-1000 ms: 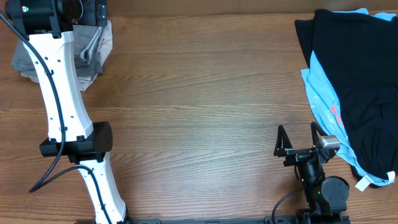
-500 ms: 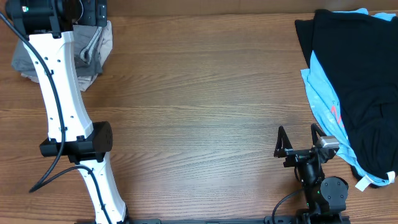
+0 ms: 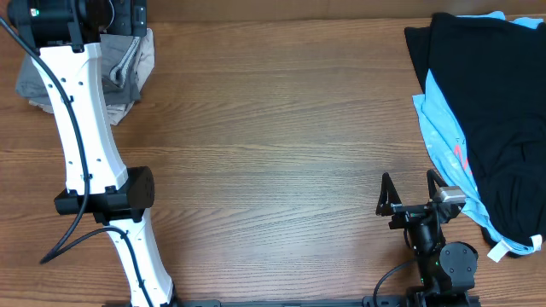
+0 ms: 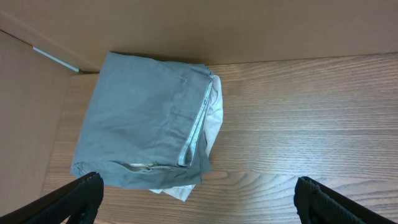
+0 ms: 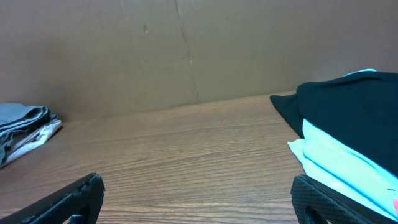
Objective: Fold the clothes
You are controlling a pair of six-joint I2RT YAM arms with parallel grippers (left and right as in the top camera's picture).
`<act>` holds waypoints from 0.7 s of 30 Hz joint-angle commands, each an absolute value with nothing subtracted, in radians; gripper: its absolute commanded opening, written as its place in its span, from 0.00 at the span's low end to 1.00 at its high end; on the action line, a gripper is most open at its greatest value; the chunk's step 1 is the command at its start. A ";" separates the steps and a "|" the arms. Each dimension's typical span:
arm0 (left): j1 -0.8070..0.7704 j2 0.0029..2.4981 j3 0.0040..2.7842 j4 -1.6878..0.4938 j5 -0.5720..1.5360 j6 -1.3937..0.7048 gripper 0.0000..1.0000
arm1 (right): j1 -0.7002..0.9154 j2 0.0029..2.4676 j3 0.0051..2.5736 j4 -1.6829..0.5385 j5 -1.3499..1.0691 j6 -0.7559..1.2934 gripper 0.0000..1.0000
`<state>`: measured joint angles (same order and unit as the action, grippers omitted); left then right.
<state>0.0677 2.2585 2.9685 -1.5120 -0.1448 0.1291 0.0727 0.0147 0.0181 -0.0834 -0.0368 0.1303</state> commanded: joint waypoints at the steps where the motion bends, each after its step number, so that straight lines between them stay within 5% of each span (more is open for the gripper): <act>1: 0.072 2.263 2.965 -1.511 -0.137 0.119 1.00 | 0.078 0.002 0.008 -0.081 -0.027 0.131 1.00; 21: 0.062 2.228 2.955 -1.511 -0.137 0.119 1.00 | 0.078 0.002 0.008 -0.081 -0.027 0.131 1.00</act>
